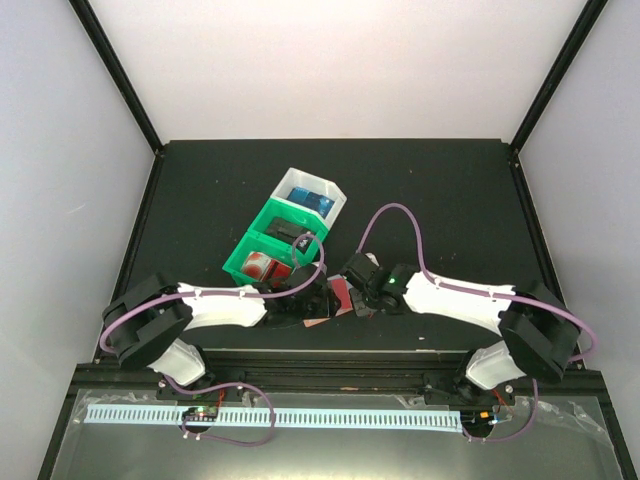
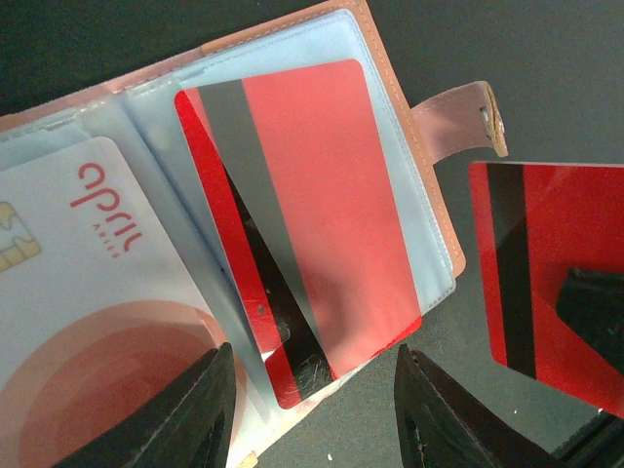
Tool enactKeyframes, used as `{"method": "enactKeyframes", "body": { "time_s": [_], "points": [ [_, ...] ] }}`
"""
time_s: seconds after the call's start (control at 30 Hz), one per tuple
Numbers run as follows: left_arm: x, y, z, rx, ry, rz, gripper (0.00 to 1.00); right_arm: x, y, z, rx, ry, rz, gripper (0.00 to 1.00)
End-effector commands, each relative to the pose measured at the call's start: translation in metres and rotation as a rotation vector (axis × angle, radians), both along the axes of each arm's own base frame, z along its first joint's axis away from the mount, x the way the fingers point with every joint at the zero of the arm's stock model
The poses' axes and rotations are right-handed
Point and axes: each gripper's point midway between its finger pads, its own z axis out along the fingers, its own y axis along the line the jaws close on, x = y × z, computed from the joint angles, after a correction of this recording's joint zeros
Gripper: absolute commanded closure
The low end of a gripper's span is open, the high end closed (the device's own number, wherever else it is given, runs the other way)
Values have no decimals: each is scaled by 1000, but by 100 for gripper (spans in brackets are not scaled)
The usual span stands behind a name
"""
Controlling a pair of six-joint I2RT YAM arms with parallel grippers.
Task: Put the credit cards into the card holder
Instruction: Insert the credit card into the card holder.
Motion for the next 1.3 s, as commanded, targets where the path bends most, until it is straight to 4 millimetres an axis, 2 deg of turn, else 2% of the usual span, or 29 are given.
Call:
{"method": "enactKeyframes", "body": {
  "time_s": [0.0,0.3,0.57,0.87,1.03,1.27],
  "points": [
    [4,-12,3,-17,3,-36,54,9,-5,-3,-54,-21,-21,99],
    [4,-26,6,-61,-8,-83,53,1,-4,-16,-54,34,-15,99],
    [6,-33,15,-110,-48,-107,53,0,0,-13,-28,36,-7,99],
    [1,-36,10,-147,-17,-105,59,2,-3,-10,-27,21,-25,99],
    [-2,-24,-4,-60,28,-80,60,4,-8,-13,-59,18,-46,99],
    [-7,-33,6,-121,8,-130,61,3,-5,-14,-47,28,-39,99]
  ]
}}
